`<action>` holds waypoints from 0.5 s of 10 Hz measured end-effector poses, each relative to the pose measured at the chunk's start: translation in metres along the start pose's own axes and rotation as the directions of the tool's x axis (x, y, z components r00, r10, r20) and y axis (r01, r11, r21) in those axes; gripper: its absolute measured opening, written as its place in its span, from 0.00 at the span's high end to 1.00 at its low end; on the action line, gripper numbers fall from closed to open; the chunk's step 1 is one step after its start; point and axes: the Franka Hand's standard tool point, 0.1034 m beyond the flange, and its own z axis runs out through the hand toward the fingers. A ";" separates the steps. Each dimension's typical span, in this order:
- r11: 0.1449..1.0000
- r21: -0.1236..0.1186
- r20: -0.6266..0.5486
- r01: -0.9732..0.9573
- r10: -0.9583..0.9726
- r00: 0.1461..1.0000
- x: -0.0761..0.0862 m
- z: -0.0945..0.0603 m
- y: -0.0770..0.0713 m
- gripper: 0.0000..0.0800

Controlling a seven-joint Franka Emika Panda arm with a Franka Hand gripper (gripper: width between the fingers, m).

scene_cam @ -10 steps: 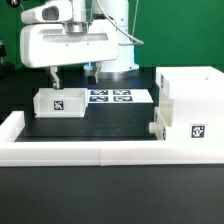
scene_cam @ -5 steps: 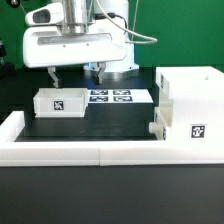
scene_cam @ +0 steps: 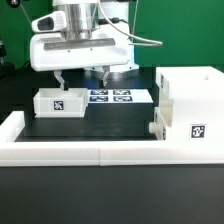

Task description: Assemble drawer

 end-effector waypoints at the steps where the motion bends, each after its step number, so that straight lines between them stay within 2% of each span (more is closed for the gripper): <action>1: 1.000 -0.004 -0.006 -0.001 0.001 1.000 -0.006 0.006 0.000 0.19; 3: 1.000 -0.011 -0.023 -0.010 0.009 1.000 -0.015 0.025 0.001 0.19; 5: 1.000 -0.015 -0.024 -0.017 0.017 1.000 -0.023 0.038 0.005 0.19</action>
Offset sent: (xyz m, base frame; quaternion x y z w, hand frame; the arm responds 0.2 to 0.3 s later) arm -0.0221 -0.0126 -0.0366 -0.0316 0.0248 0.0272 0.9988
